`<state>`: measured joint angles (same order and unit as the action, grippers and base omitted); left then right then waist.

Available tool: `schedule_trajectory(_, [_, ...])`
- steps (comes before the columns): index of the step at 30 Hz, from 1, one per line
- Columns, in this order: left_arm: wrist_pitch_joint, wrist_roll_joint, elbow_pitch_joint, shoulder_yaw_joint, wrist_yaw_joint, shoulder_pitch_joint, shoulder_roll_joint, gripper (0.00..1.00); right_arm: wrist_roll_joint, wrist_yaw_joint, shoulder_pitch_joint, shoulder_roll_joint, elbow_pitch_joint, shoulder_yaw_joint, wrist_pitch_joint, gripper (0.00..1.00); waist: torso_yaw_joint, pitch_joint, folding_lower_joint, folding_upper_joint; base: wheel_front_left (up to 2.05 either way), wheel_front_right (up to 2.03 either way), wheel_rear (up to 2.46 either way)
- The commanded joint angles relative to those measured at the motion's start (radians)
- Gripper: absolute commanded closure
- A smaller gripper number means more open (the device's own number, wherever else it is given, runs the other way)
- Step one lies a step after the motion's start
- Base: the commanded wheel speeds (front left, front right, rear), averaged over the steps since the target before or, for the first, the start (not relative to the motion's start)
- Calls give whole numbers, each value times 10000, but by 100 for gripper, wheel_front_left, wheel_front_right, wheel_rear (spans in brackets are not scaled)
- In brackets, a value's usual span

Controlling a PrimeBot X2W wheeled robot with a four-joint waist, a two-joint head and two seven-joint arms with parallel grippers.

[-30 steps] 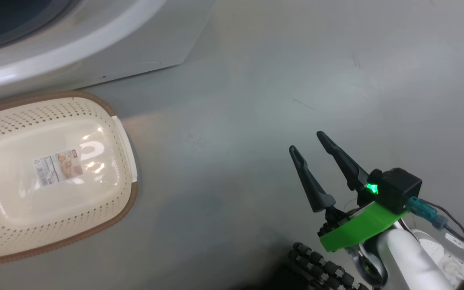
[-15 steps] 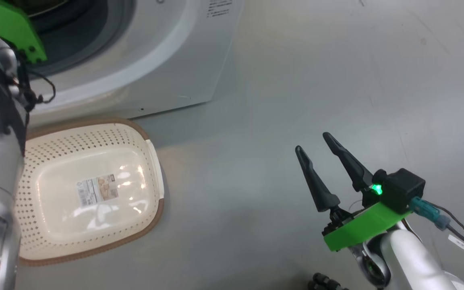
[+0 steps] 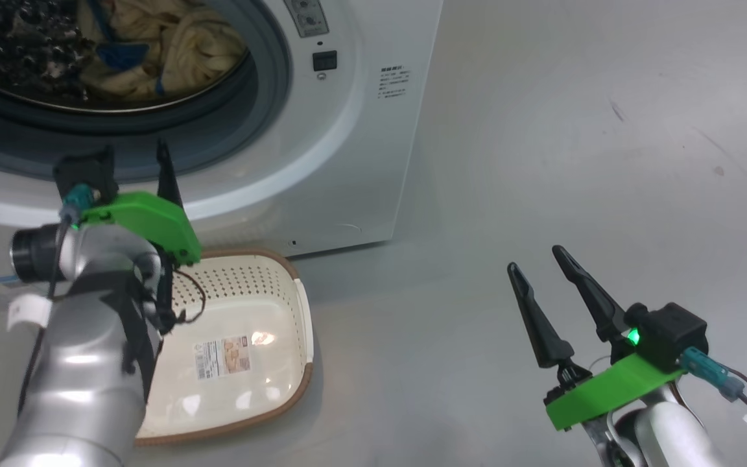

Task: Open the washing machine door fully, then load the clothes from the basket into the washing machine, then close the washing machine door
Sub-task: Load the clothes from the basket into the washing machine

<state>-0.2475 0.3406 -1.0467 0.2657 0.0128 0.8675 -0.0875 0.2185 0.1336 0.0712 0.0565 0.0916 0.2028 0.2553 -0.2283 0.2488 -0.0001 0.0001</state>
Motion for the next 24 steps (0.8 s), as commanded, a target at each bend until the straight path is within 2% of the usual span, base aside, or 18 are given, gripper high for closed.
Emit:
schedule_trajectory(1, [-139,-86,430,-217,14,41,-293,0,-64,-29,32,147,-299,128,65,0,239,-338,1,-1,0,0,0])
schedule_trajectory(7, [-141,-302,3189,-468,64,-2709,-111,0,-149,-29,-312,249,-381,-34,65,0,559,-696,1,-1,0,0,0])
schedule_trajectory(13, [-142,-633,5709,-789,295,-4795,42,0,-209,-29,-453,314,-428,-61,65,0,790,-955,1,-1,0,0,0])
schedule_trajectory(15, [-142,-725,6539,-910,219,-5398,79,0,-217,-29,-492,333,-420,-26,65,0,810,-1064,1,-1,0,0,0])
schedule_trajectory(24, [-142,-1001,8453,-2033,166,-7969,220,0,-244,-29,-707,426,-405,17,65,0,645,-1564,1,-1,0,0,0])
